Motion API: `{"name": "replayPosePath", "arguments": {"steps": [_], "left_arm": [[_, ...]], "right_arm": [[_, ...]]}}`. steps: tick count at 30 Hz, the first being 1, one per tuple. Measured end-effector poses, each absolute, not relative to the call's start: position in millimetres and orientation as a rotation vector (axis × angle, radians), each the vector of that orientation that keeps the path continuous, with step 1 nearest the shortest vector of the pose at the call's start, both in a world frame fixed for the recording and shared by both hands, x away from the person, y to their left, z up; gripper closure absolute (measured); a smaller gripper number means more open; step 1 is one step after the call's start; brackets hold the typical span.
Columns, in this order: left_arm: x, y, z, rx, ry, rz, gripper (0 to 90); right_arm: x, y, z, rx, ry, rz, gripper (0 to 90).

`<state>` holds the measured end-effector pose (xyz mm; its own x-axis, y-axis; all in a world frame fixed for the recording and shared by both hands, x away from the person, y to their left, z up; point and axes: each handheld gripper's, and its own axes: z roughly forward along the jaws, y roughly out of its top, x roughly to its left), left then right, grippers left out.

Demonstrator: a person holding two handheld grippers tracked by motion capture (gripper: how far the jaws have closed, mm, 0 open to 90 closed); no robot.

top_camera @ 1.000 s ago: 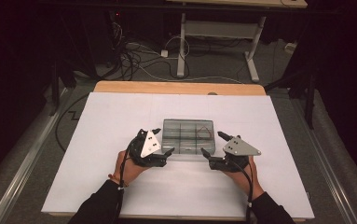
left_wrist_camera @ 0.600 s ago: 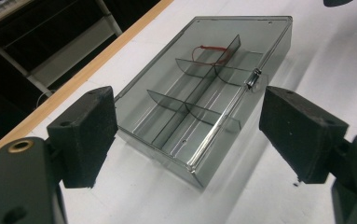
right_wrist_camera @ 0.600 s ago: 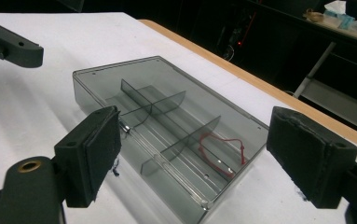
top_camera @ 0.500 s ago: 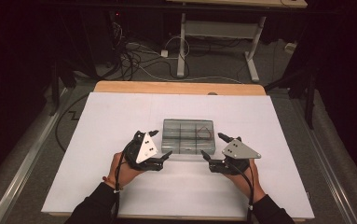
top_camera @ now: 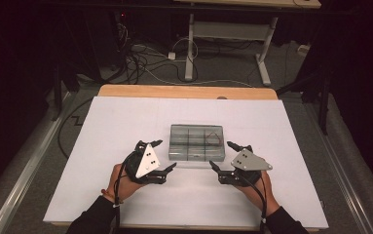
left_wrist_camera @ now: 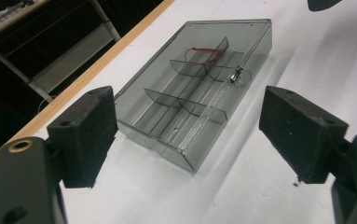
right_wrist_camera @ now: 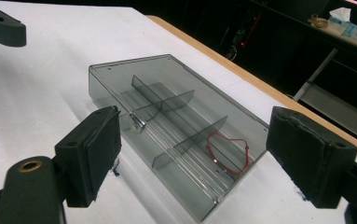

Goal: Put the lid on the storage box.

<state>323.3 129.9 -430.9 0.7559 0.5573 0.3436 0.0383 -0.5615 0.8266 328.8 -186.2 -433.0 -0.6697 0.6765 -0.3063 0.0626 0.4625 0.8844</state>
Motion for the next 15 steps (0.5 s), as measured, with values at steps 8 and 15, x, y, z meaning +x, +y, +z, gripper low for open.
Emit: {"name": "replayPosePath", "arguments": {"steps": [8, 15], "left_arm": [[314.9, 138.5, -430.8, 2.061, 0.444, 0.758, 18.6], [308.0, 149.5, -432.9, 2.063, 0.454, 0.769, 18.6]], "right_arm": [[322.0, -195.6, -433.0, 0.621, 2.060, 1.196, 18.5], [315.4, -205.0, -432.7, 0.623, 2.050, 1.187, 18.6]]}}
